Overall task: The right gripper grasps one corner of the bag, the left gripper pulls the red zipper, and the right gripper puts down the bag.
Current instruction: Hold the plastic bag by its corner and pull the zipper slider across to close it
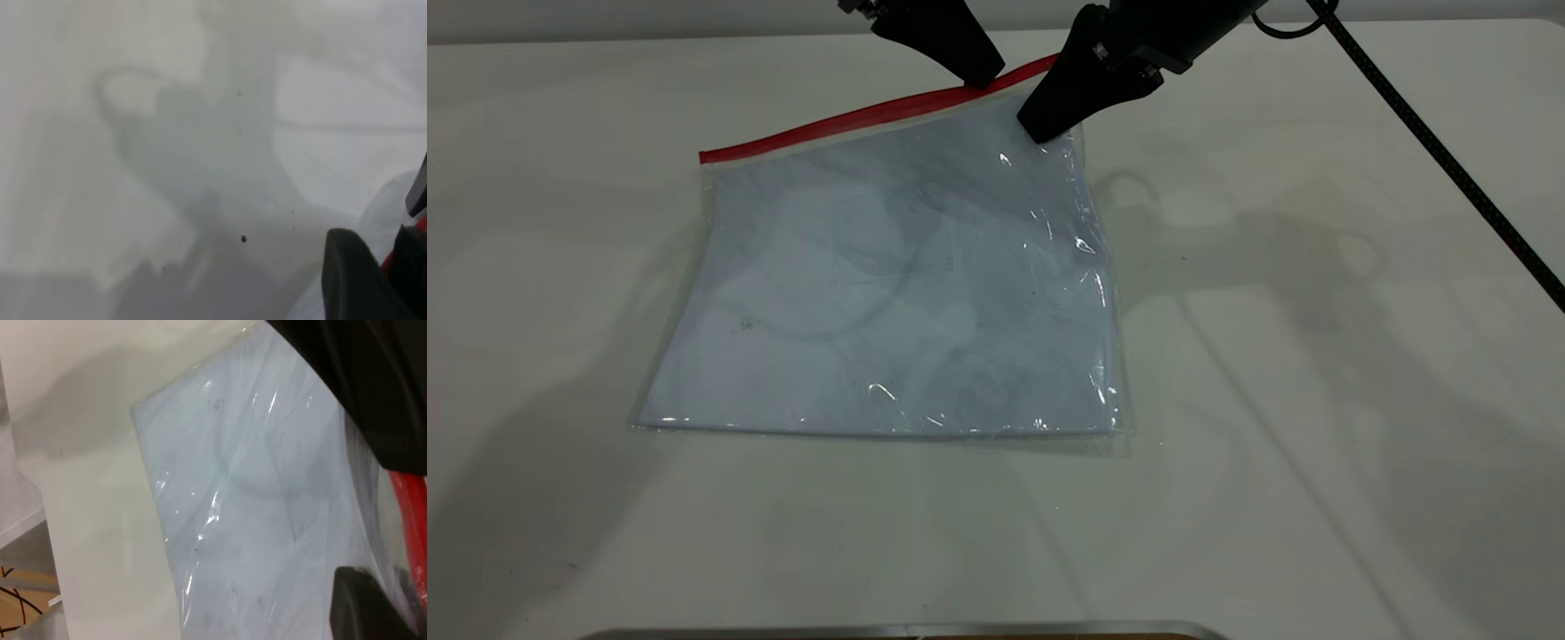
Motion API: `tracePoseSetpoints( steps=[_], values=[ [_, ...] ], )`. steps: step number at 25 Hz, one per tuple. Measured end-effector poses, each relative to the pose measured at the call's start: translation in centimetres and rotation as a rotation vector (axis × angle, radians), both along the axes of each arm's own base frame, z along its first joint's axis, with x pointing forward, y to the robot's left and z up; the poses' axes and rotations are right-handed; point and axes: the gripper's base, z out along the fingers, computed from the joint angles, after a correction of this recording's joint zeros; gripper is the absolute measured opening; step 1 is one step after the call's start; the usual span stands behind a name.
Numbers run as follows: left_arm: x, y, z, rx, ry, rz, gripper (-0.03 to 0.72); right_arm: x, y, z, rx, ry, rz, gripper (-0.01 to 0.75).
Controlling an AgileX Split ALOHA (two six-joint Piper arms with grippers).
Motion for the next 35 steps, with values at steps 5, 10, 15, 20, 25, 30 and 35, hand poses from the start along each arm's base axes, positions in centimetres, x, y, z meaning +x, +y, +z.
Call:
tracePoseSetpoints(
  steps=[5,10,15,20,25,30,35],
  values=[
    [-0.04,0.10,-0.09,0.021,0.033,0.025,0.266,-0.02,0.01,0.00,0.001,0.001,0.002,0.034],
    [-0.11,0.19,-0.17,0.036,0.043,0.025,0.405,-0.17,0.07,0.06,0.010,0.011,0.015,0.034],
    [-0.18,0.20,-0.16,0.036,0.049,0.020,0.433,-0.21,0.10,0.09,0.015,0.013,0.019,0.034],
    [-0.38,0.21,-0.11,0.034,0.065,0.004,0.372,-0.21,0.11,0.10,0.016,0.014,0.018,0.034],
    [-0.48,0.23,-0.11,0.035,0.072,-0.005,0.279,-0.21,0.11,0.10,0.016,0.013,0.019,0.034],
    [-0.49,0.26,-0.14,0.039,0.067,-0.010,0.199,-0.21,0.11,0.10,0.016,0.012,0.020,0.034],
    [-0.49,0.28,-0.15,0.040,0.063,-0.015,0.126,-0.21,0.11,0.10,0.016,0.012,0.020,0.034]
  ],
)
